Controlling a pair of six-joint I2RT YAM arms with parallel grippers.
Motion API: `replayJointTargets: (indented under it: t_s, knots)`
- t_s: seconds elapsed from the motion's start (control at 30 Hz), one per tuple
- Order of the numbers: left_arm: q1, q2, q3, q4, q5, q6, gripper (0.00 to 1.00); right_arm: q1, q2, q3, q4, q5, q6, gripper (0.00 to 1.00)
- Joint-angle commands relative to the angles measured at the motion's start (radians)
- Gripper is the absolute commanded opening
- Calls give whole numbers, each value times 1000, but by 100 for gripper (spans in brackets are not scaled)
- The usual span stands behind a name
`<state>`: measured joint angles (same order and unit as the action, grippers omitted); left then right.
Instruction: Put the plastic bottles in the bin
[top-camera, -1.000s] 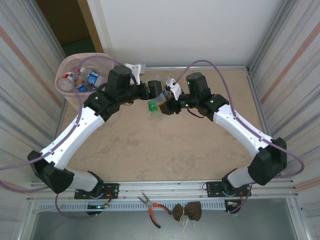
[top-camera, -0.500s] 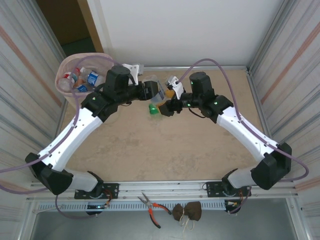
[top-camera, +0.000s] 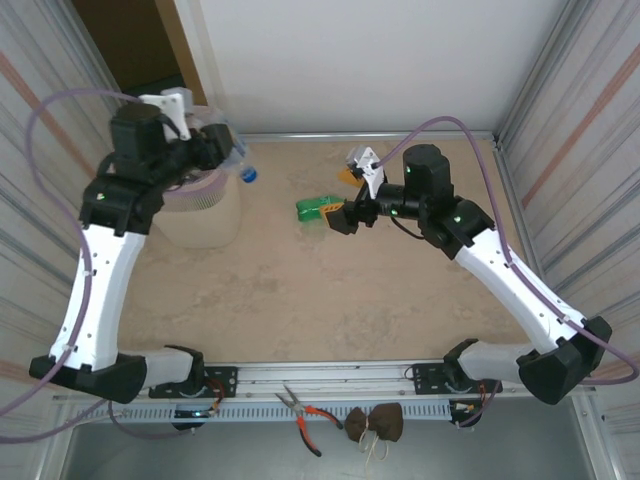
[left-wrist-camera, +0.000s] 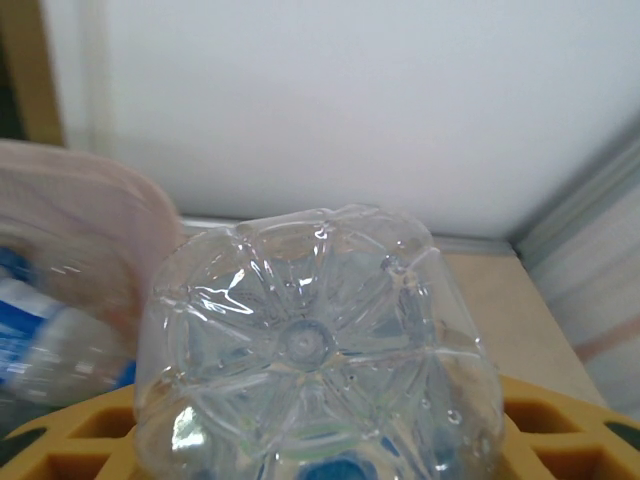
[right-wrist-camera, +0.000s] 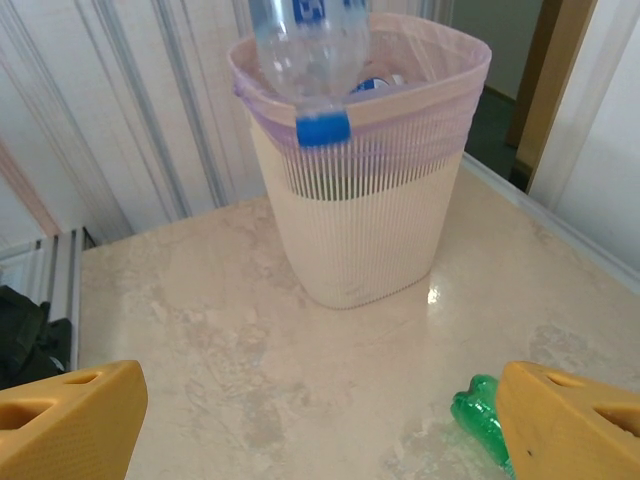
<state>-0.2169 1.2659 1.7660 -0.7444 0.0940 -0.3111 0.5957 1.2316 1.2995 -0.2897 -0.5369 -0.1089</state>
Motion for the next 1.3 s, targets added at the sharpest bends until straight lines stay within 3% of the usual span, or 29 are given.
replayJointTargets:
  t_s: [0.0,0.27,0.53,0.83,1.27]
  knots:
    - [86,-14,83,-70,33,109,50,6,-30,-8,-21,20,-10,89]
    - [303,39,152,-106,63,161,50,7,-26,-9,-28,18,-17,89]
    - [411,97,126,-106,103,196,49,7,-22,1,-34,16,-15,89]
    - [418,177,86,-216,86,315,51,10,-20,-4,-40,17,-5,89]
    - [418,299,25,-292,156,361,51,12,-20,-2,-52,20,-12,89]
